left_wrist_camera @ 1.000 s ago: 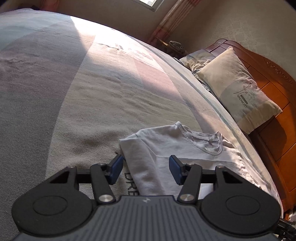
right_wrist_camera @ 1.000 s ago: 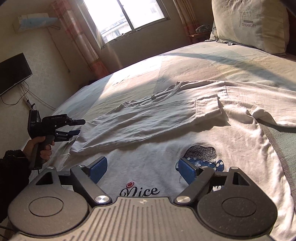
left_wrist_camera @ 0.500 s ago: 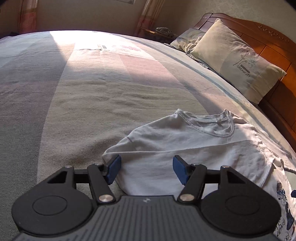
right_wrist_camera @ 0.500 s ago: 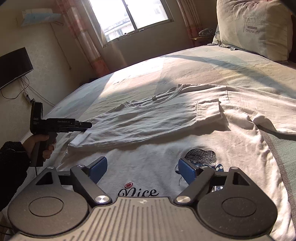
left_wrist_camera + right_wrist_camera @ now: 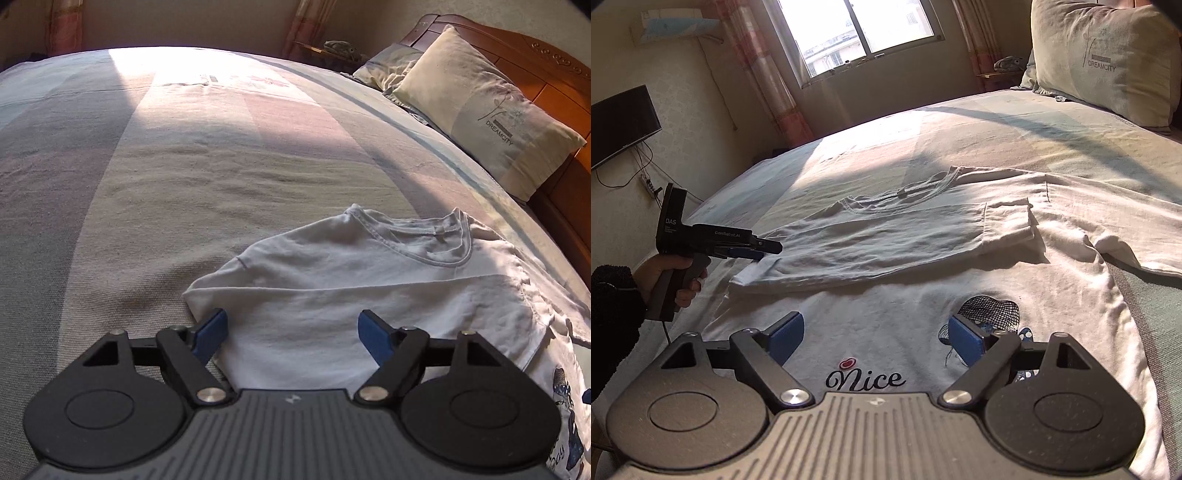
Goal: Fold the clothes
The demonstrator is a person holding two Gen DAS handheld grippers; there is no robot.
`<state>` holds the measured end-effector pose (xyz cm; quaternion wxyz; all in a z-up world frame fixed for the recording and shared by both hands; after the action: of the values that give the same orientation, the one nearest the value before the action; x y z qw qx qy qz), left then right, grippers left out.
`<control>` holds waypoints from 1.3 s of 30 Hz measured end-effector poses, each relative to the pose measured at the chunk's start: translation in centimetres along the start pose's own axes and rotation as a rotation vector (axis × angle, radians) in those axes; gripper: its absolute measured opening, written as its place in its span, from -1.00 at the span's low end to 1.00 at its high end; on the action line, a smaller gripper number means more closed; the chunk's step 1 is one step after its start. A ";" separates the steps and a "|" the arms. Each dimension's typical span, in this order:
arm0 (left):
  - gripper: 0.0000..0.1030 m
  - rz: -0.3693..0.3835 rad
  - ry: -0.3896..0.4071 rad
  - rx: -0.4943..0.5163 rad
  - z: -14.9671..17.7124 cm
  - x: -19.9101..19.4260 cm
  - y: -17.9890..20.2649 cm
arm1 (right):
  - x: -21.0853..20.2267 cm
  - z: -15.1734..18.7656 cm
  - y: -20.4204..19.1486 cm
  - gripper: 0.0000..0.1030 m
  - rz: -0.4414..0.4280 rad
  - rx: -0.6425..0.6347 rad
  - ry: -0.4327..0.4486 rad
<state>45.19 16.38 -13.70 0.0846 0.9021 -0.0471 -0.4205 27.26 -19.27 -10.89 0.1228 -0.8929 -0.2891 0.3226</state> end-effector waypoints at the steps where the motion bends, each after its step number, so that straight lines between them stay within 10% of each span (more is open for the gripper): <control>1: 0.50 -0.001 -0.008 -0.028 -0.4 -0.2 0.0 | 0.0 -0.1 -0.1 0.73 0.010 -0.013 -0.008; 10: 0.65 0.159 0.000 0.009 -1.3 -1.0 5.3 | 0.8 -4.3 -1.8 0.79 0.068 -0.228 -0.048; 16: 0.67 0.002 -0.056 -0.146 -3.4 5.4 2.6 | 1.4 -4.9 -2.9 0.85 0.034 -0.206 -0.004; 24: 0.62 -0.124 -0.052 0.017 -5.0 5.0 4.4 | 0.9 -5.2 0.3 0.85 0.091 -0.185 -0.043; 27: 0.68 -0.025 -0.081 0.077 -4.4 3.2 7.1 | 1.1 -7.6 1.7 0.91 0.148 -0.237 -0.067; 34: 0.69 0.013 -0.259 0.018 -3.5 5.1 9.8 | 11.3 -16.1 8.6 0.95 0.267 -0.122 -0.255; 39: 0.99 -0.032 -0.214 0.000 -3.3 8.3 8.7 | 18.8 -15.1 12.5 0.94 0.363 -0.030 -0.361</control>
<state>52.89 6.97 -16.17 0.0723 0.8527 -0.0412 -0.5158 54.22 -18.63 -13.91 -0.0042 -0.8598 -0.1459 0.4894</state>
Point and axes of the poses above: each gripper's, at about its wrist camera, not at the fingertips, and x roughly the way its jaws point, y to its right, z to its underside, the point moved 7 cm from there along x, roughly the way its jaws point, and after that the axes turned 7 degrees about -z, right-handed, at the moved point
